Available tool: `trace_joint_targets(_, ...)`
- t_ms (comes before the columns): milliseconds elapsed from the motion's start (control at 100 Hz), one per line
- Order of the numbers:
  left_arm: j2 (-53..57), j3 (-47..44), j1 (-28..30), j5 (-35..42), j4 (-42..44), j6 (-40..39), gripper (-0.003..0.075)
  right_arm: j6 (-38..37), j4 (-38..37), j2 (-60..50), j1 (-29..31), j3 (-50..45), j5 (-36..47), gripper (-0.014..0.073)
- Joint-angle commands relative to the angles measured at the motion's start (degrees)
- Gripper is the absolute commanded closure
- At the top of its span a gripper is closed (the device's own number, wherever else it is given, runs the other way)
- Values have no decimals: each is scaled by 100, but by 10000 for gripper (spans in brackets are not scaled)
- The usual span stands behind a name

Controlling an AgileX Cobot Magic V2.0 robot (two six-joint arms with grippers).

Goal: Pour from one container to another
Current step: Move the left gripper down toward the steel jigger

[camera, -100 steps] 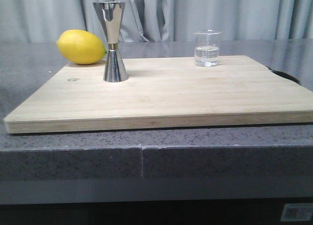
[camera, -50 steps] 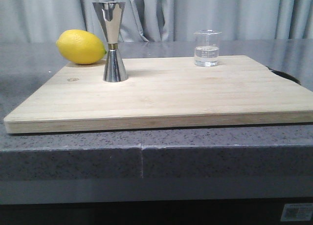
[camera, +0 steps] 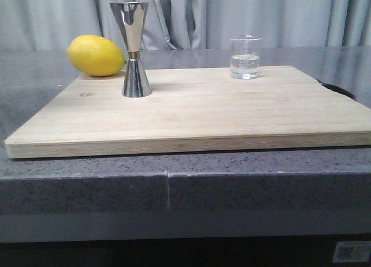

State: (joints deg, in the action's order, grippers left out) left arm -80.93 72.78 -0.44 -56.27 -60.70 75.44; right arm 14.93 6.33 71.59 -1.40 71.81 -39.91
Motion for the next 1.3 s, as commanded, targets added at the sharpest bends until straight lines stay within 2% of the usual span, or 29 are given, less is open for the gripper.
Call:
trace_joint_targets(0, 185, -310, -8, -282, -1143, 1160, 27, 65, -29, -114, 27, 67, 516, -63)
trace_joint_targets(80, 185, -680, -8, -362, -1578, 1858, 29, 114, -29, -114, 27, 67, 516, -63)
trace_joint_targets(220, 150, -1111, -8, -394, -2074, 2422, 29, 180, -29, -114, 27, 50, 526, -63)
trace_joint_targets(460, -127, -1250, -20, -101, -2169, 2430, 29, 180, -29, -110, 27, -35, 584, -63)
trace_joint_targets(780, -443, -1250, -192, -510, -2229, 2305, 29, 180, -29, -110, 27, -35, 687, -63)
trace_joint_targets(930, -682, -1250, -192, -901, -2357, 2783, 29, 180, -39, -110, 27, -41, 687, -63)
trace_joint_targets(1150, -1057, -1250, -192, -980, -2528, 3130, 29, 270, -39, -77, 27, -76, 702, -63)
trace_joint_targets(1290, -1266, -1250, -192, -1126, -2701, 3381, 29, 466, -39, -77, 27, -377, 1184, -63)
